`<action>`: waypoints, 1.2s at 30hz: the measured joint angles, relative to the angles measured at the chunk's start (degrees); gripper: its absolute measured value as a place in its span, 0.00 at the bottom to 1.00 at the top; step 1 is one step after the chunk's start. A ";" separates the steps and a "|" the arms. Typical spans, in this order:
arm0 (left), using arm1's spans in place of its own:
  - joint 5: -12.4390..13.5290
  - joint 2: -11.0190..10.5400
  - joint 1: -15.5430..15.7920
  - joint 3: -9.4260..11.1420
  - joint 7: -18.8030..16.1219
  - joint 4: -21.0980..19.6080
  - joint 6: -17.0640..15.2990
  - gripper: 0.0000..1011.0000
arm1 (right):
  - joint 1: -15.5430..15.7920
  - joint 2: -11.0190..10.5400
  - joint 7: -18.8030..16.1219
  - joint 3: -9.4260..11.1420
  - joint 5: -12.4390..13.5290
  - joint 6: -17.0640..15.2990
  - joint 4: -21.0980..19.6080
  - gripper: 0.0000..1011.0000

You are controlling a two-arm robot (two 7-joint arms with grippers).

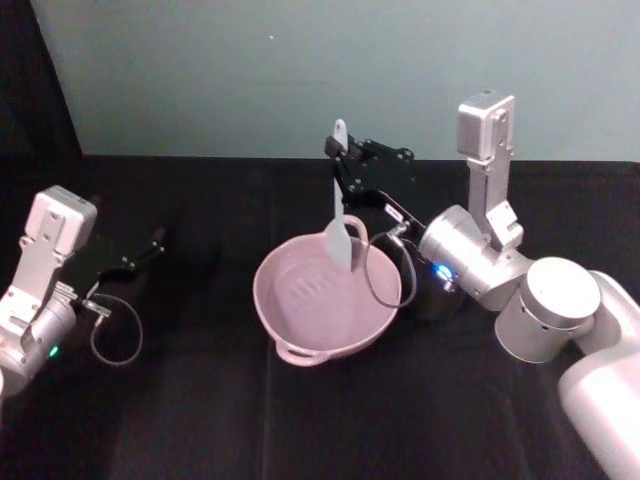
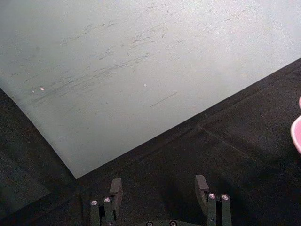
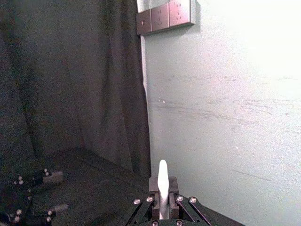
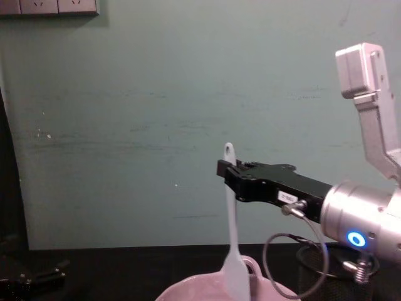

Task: Use the one hand to pick up the spoon and stir the clear water in the bowl.

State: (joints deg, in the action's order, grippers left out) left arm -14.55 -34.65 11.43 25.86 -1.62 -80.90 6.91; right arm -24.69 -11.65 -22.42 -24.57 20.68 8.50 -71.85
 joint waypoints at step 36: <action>0.01 0.00 0.00 0.00 0.00 0.00 0.00 1.00 | 5.96 -1.19 -1.75 -3.97 1.60 -8.42 -11.26 0.11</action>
State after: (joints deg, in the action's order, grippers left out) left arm -14.55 -34.65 11.43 25.86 -1.62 -80.90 6.91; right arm -18.73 -12.84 -24.17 -28.54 22.28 0.08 -83.11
